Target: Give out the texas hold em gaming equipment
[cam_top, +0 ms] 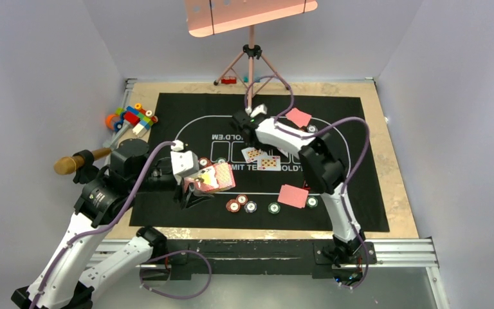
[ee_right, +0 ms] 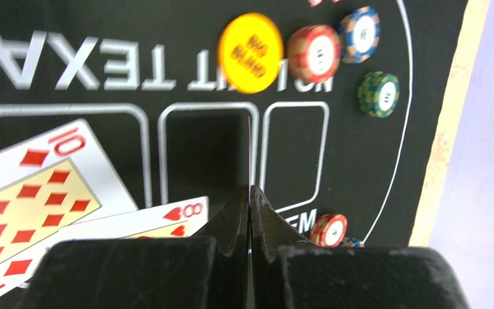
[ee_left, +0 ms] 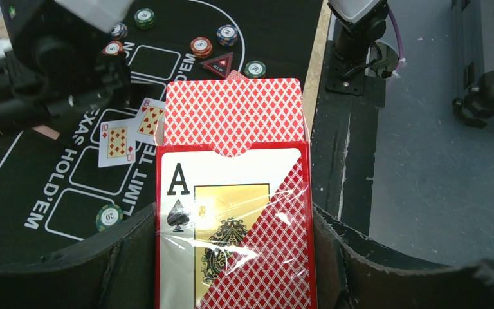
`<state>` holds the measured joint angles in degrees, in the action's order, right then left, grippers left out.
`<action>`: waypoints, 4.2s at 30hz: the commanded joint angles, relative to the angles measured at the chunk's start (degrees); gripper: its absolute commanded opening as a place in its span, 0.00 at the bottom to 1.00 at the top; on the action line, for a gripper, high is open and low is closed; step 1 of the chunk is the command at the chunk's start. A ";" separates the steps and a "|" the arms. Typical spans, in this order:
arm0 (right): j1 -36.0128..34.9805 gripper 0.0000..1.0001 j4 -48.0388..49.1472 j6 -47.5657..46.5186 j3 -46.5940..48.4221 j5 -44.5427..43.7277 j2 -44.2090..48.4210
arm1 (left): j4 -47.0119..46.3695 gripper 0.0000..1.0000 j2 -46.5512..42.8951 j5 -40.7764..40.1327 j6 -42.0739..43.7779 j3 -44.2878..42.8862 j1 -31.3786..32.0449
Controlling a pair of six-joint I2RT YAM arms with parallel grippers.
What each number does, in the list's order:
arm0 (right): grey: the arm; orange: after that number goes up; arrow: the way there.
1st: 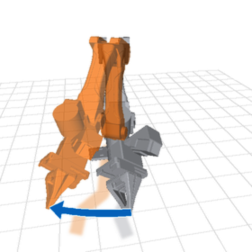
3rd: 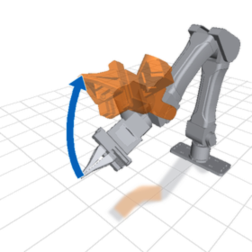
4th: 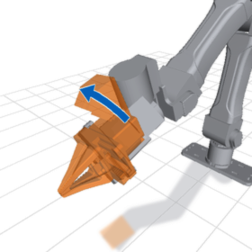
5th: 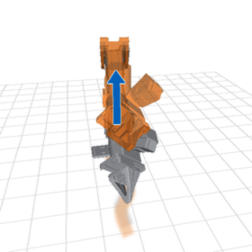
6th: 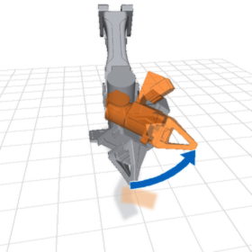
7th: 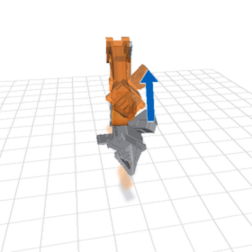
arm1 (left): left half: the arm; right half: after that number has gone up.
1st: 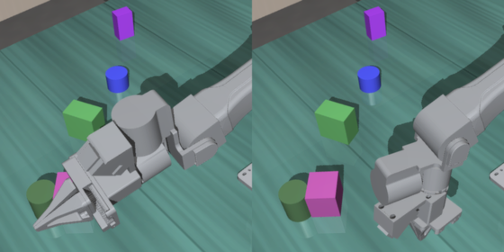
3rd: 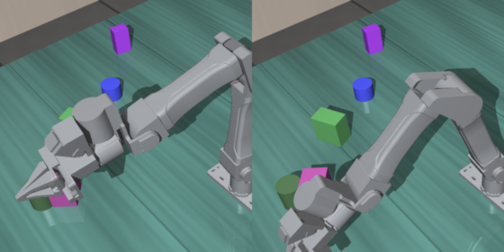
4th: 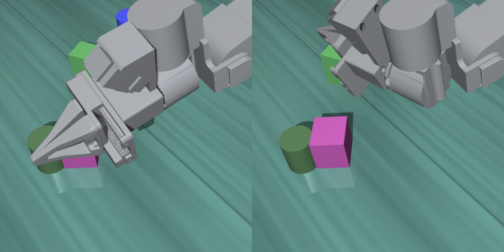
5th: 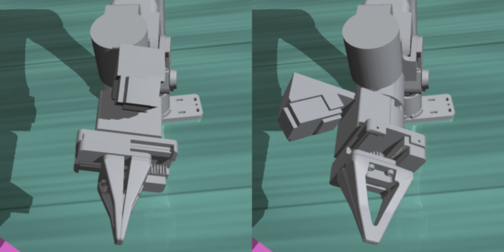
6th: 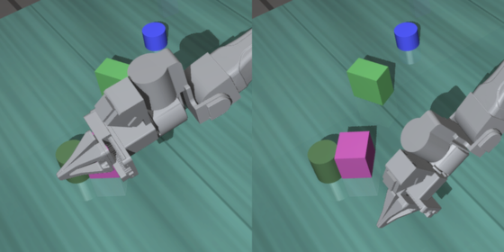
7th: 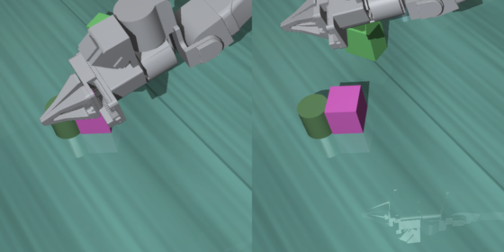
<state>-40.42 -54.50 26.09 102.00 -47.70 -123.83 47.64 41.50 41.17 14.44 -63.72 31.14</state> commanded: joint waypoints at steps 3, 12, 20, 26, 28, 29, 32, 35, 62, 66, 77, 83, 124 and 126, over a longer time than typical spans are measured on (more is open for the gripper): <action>-1.93 0.00 -2.64 0.24 1.37 -4.92 -1.70 | -2.21 0.00 -0.52 0.88 -0.73 0.09 -0.36; -1.94 0.11 5.86 -0.93 -3.96 10.03 1.04 | -2.23 0.00 -0.74 0.87 -0.77 0.46 -0.46; -1.76 0.40 9.21 -0.90 -6.75 17.07 1.66 | -1.81 0.00 -0.72 0.93 -0.56 0.52 -0.44; -1.30 0.54 10.58 -0.73 -7.71 18.85 4.28 | -1.76 0.00 -0.58 0.98 -0.46 0.48 -0.41; -0.84 0.55 10.75 -0.67 -7.93 20.20 5.19 | -1.72 0.00 -0.71 0.92 -0.45 0.52 -0.43; -0.61 0.55 11.12 -0.68 -8.26 20.77 5.71 | -1.74 0.00 -0.74 0.92 -0.46 0.53 -0.45; 0.20 0.55 12.03 -0.35 -9.12 24.02 7.71 | -1.63 0.00 -0.97 0.84 -0.34 0.78 -0.46; 1.38 0.55 13.72 0.44 -11.08 27.34 10.29 | -1.57 0.00 -1.04 0.77 -0.41 0.91 -0.39; -1.86 0.93 36.44 21.91 -29.98 83.52 54.84 | -8.02 0.00 -0.63 -1.94 -1.92 5.39 -0.45; -3.81 0.95 37.61 22.44 -30.10 83.12 53.87 | -8.78 0.00 0.11 -2.52 -2.13 4.97 -0.43; -4.88 0.97 38.57 22.08 -30.47 83.74 53.50 | -10.55 0.00 1.02 -2.73 -1.89 5.92 -0.43; -5.08 0.98 37.94 22.61 -29.82 83.30 53.52 | -12.53 0.00 0.96 -3.25 -2.60 6.72 -0.41; -5.69 0.60 38.66 26.11 -33.59 83.74 49.55 | -10.63 0.00 -0.56 -1.13 -3.06 5.13 -0.88; -5.22 0.58 37.93 25.62 -33.46 83.74 49.92 | -10.62 0.00 -0.45 -1.01 -3.05 4.86 -0.85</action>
<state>-46.22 -15.25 52.88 68.60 35.53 -75.99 39.92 41.74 38.37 12.43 -56.60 30.76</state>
